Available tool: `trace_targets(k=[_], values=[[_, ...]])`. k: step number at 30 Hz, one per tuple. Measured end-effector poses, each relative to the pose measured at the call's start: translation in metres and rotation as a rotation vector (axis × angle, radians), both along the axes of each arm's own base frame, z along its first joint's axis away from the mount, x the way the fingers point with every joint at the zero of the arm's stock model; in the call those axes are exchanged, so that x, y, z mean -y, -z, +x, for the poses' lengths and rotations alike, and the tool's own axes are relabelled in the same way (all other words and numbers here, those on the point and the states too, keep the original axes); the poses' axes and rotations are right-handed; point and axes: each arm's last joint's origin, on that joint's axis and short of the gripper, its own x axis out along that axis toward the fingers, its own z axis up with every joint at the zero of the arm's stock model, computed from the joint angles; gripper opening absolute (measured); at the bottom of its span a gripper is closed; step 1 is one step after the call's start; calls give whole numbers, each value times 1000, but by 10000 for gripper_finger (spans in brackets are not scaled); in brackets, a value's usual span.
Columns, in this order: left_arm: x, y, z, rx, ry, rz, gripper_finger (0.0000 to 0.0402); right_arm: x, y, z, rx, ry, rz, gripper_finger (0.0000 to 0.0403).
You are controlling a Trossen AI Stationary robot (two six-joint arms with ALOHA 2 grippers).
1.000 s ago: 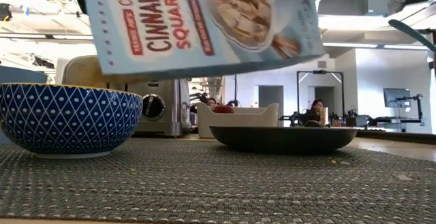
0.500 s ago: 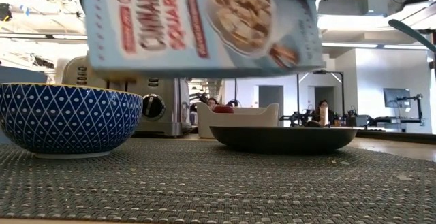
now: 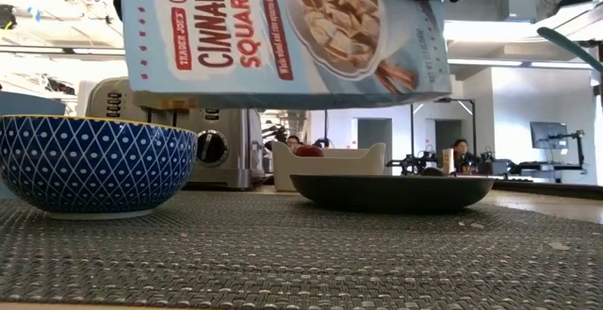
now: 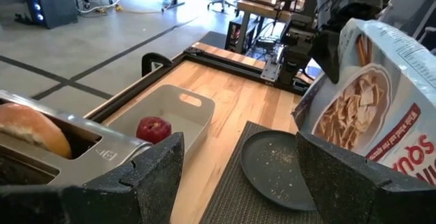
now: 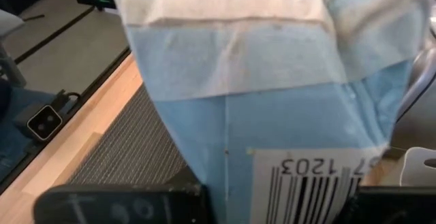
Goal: Arrange a breakfast setting
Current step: Pour the cereal from the blue cereal box into the yellow patterned bowl
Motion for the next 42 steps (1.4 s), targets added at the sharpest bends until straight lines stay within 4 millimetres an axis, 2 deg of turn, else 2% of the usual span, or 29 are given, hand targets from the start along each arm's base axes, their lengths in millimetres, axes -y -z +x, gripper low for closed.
trace_targets(k=[20, 36, 42], values=[[0, 0, 0, 4, 0, 0, 267, 0, -6, -2, 42, 0, 4, 79], [0, -5, 1, 51, 5, 5, 267, 8, -45, -38, 229, 29, 32, 79], [0, -16, 2, 159, 8, 19, 267, 17, -58, -52, 306, 69, 38, 79]])
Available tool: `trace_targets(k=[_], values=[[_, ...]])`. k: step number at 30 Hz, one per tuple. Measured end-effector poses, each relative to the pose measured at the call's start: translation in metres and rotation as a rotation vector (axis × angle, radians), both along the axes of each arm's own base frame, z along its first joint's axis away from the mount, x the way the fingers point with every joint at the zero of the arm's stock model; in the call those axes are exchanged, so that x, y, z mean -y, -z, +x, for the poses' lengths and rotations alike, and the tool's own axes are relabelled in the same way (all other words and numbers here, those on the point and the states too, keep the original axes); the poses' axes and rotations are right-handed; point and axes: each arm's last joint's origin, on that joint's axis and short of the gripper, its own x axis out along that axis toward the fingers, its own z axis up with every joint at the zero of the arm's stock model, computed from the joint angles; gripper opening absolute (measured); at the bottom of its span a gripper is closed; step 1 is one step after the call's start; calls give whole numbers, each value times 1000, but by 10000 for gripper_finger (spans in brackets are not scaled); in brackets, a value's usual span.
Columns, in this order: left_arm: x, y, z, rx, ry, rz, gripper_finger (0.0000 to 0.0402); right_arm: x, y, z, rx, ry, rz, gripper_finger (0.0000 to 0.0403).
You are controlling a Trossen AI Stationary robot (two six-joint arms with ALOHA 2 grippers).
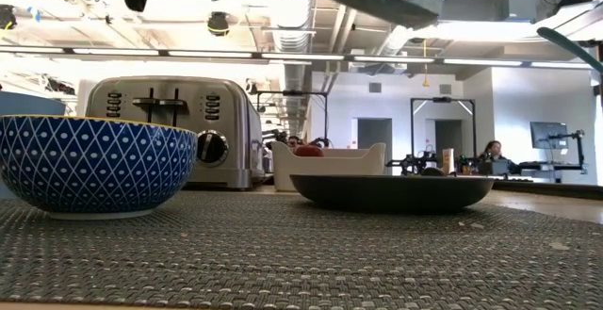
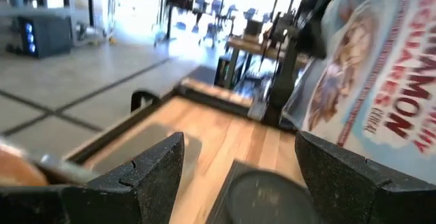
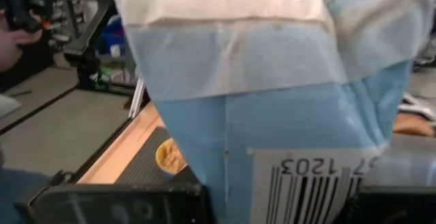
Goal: Arrange a breakfast setting
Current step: Pour the cereal from the blue cereal box into the yellow patterned bowl
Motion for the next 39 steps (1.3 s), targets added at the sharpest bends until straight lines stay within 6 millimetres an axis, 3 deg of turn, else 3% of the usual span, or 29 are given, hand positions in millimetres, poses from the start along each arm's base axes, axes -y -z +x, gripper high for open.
trace_targets(k=[19, 31, 34, 39], values=[[0, -12, 1, 101, 6, 73, 267, 37, -44, -40, 367, 214, -39, 79], [4, -14, 34, 160, 102, 144, 267, 71, -67, -45, 658, 218, -83, 78], [6, -15, 48, 206, 128, 174, 267, 81, -58, -44, 738, 217, -59, 78], [7, -14, 70, 285, 145, 231, 267, 99, -16, -39, 791, 195, 17, 78]])
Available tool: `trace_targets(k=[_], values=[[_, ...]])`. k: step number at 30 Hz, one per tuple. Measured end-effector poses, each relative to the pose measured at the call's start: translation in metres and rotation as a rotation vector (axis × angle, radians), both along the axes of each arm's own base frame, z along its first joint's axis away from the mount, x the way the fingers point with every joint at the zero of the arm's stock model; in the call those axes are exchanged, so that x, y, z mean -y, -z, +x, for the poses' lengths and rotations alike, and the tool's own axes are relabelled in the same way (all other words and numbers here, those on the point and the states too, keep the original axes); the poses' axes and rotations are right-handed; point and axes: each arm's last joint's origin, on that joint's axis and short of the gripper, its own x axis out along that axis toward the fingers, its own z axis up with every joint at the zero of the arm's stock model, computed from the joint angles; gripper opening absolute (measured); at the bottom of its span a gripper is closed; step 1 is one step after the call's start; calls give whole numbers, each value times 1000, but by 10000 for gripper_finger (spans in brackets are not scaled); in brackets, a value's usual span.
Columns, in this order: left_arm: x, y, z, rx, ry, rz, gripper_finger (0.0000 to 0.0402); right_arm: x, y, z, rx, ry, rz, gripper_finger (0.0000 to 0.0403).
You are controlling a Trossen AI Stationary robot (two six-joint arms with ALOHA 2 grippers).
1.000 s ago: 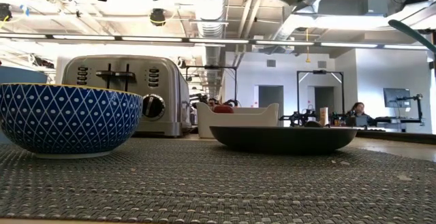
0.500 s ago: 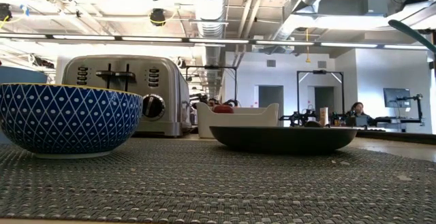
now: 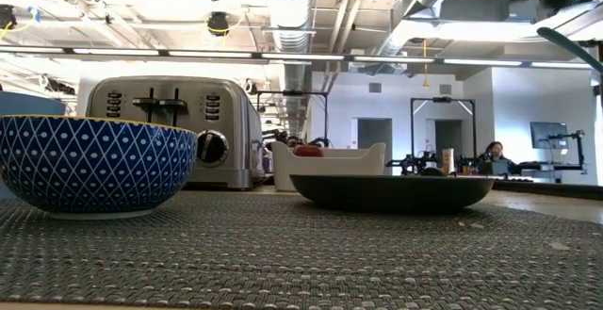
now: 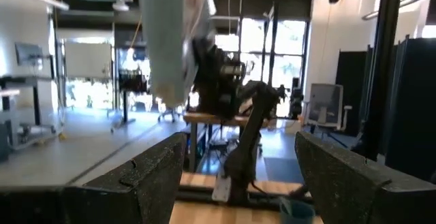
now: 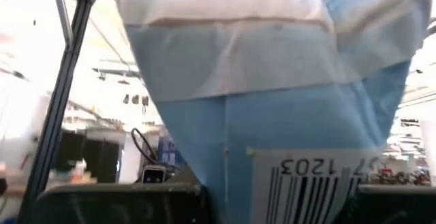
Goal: Arrange a breakfast setting
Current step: Pour the cereal from the blue cereal box into the yellow patterned bowl
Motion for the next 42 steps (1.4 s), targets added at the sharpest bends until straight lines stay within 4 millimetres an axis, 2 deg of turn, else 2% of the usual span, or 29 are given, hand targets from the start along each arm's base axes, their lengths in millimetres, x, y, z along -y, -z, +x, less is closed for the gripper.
trace_targets(k=[4, 8, 12, 15, 22, 27, 31, 34, 36, 42], values=[[0, 5, 17, 37, -24, 31, 267, 3, 38, 6, 32, -51, 35, 79], [0, 14, 34, 51, -49, 57, 267, -3, 70, 14, 65, -104, 46, 79], [0, 20, 49, 68, -96, 53, 267, -8, 87, 31, -4, -92, 64, 80], [-1, 23, 64, 49, -116, 49, 267, -16, 91, 45, -29, -115, 36, 80], [-2, 22, 93, 43, -163, 35, 267, -26, 84, 55, -10, -148, -14, 80], [0, 17, 106, 52, -135, 43, 267, -29, 84, 55, -6, -149, -25, 80], [0, 13, 107, 61, -110, 56, 261, -29, 83, 55, -5, -152, -24, 81], [0, 13, 107, 60, -117, 67, 233, -31, 83, 56, -5, -161, -27, 81], [0, 13, 107, 57, -122, 81, 198, -32, 83, 56, -4, -159, -32, 81], [0, 13, 107, 48, -120, 153, 45, -33, 83, 56, -3, -161, -35, 81]])
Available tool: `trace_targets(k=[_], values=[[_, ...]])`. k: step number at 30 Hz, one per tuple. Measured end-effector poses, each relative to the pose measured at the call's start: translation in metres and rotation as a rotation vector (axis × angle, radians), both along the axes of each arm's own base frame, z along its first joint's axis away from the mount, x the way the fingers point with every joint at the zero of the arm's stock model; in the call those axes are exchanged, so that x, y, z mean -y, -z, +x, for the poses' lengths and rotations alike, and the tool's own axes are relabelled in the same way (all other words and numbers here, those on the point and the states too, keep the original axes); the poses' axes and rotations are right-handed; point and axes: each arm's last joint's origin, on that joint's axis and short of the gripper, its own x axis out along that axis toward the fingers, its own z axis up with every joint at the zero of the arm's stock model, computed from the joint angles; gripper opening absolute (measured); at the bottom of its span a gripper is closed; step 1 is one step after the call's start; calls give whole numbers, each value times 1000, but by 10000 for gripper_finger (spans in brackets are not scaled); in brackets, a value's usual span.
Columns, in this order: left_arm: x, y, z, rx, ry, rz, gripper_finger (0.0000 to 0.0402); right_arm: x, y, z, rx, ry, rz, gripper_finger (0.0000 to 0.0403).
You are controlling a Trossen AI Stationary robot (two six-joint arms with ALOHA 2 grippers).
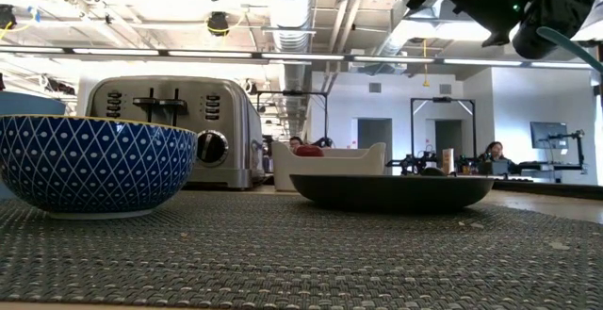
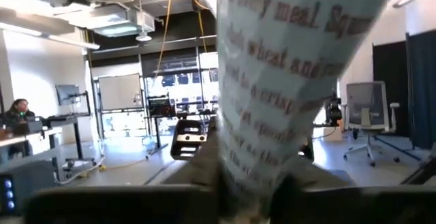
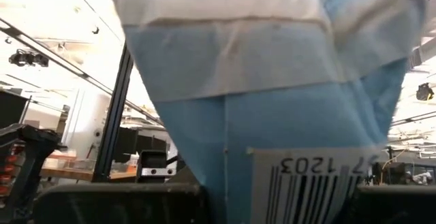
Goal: Arrange a breakfast setting
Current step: Pour the cereal from the blue cereal box into the yellow patterned bowl
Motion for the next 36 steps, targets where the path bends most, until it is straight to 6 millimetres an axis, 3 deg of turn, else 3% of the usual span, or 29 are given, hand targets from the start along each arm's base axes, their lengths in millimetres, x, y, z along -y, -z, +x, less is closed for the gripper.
trace_targets(k=[2, 10, 19, 23, 30, 36], values=[[0, 0, 0, -4, -2, 20, 13, 0, 0, 0, 0, 1, 1, 81], [0, 0, -1, -9, -10, 39, 1, 1, 1, 0, -7, 1, 5, 102], [-1, -12, -15, -44, -38, 54, 0, 5, 3, 0, -59, 20, 15, 223], [-2, -22, -28, -68, -58, 59, 0, 12, 4, -6, -115, 55, 34, 257], [-3, -32, -51, -154, -70, 59, 0, 21, 4, -19, -239, 116, 82, 264], [-4, -28, -62, -258, -71, 38, 0, 23, 4, -28, -347, 148, 111, 265]])
